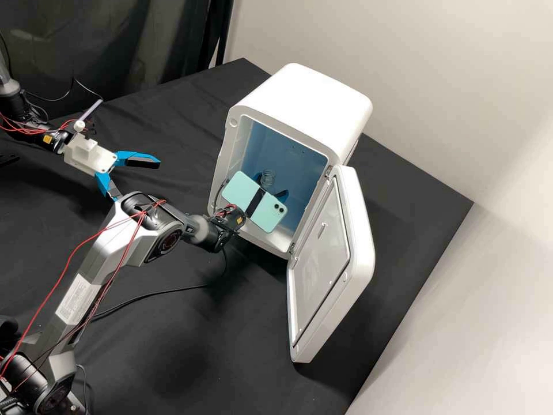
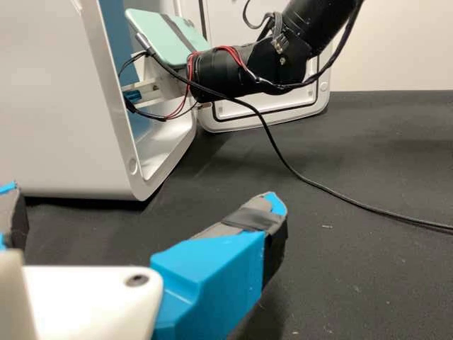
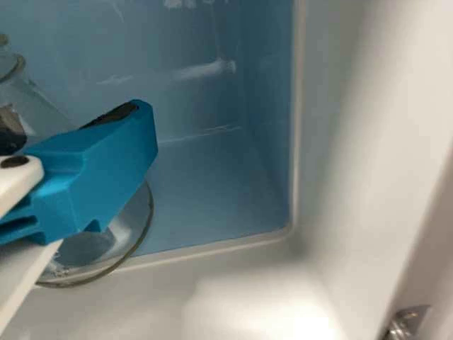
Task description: Place the flask in the incubator
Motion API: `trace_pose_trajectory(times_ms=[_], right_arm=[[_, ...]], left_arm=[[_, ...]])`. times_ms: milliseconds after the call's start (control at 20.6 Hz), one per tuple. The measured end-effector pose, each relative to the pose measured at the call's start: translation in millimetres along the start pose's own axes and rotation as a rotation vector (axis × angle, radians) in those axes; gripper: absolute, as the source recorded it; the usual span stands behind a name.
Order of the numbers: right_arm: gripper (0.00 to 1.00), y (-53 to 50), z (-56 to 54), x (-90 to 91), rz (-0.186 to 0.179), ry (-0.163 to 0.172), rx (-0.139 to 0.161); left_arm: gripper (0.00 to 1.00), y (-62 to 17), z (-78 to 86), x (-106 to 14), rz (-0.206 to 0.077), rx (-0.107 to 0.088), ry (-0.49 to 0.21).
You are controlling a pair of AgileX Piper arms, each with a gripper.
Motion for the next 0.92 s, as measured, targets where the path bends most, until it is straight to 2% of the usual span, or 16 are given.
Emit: trace_pose_trajectory(times_ms=[97,243,291,631,922], right_arm=[[0.0,-3.5,-2.4,0.2,-0.007,0.005,-0.002],[0.0,-8.4,-0.6,1.4,0.002,0.027,-0.01],[1.0,-9.5,-0.7,1.5,0.003,0.031,-0.01],[1.0,-9.1,-0.4,1.6,0.007,0.028,-0.024],[1.0,-16.8,8.6,1.6,-0.021,-0.005,-0.031]], left_arm=[[1.0,0.0,0.0,0.0,0.0,0.0,0.0],[1.0,0.0,0.0,0.0,0.0,0.0,0.0],[1.0,0.0,0.0,0.0,0.0,0.0,0.0],[1.0,-0.2,1.4,0.3,-0.001,0.001,-0.006],[1.0,-0.2,1.4,0.3,-0.001,0.003,-0.006]])
